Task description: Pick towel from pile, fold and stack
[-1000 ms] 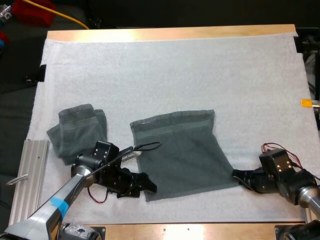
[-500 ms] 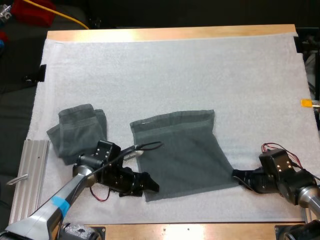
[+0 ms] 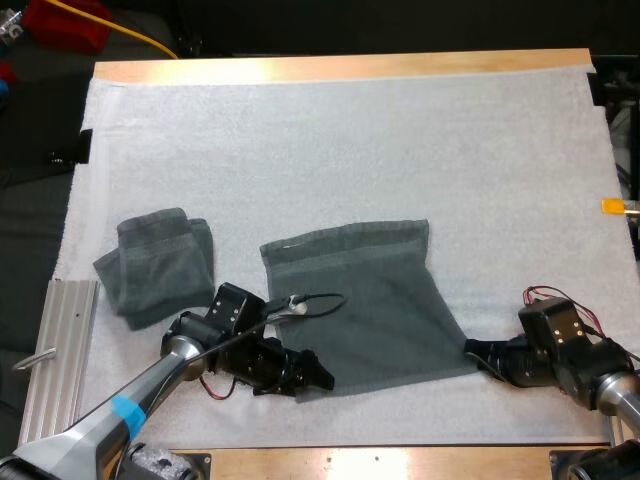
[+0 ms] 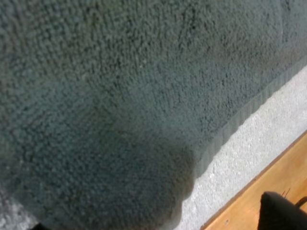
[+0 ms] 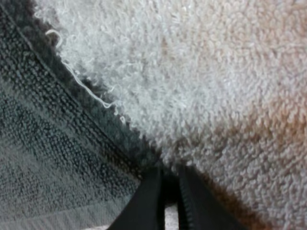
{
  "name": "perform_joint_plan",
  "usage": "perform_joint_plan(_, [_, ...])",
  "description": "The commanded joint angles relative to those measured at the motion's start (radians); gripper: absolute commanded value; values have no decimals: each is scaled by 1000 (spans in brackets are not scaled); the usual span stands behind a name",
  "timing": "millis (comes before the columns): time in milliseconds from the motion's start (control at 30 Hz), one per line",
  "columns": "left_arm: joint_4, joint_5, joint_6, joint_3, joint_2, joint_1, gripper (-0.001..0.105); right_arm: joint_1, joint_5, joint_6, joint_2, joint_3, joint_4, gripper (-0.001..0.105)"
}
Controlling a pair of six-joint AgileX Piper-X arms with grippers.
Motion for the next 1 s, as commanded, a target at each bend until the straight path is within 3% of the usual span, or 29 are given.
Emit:
perform_joint_plan(0, [13, 4, -9, 0, 3, -5, 65, 0, -5, -4, -4, 6, 26, 2])
perform_joint_plan(100, [24, 4, -7, 0, 3, -5, 48, 0, -5, -4, -4, 6, 26, 2])
perform_joint_plan(333, [82, 24, 24, 0, 3, -5, 37, 0, -5, -4, -4, 6, 26, 2])
perform_joint_plan(500, [117, 32, 70, -3, 3, -5, 9, 0, -5, -4, -4, 6, 26, 2])
perform_joint_plan(567, [172, -15, 119, -28, 3, -5, 4, 0, -14, -4, -4, 4, 26, 2])
perform_joint_plan(633, [264, -79, 197, -100, 3, -5, 1, 0, -25, -4, -4, -36, 48, 2])
perform_joint_plan(767, [321, -93, 256, -105, 1, -5, 0, 9, -27, -11, -4, -101, 118, 2])
perform_joint_plan(800, [382, -129, 299, -105, -10, -56, 0, 93, -24, -20, -35, -116, 182, 2])
perform_joint_plan(967, [414, -221, 295, -105, -28, -188, 0, 169, 8, 11, -93, -116, 228, 2])
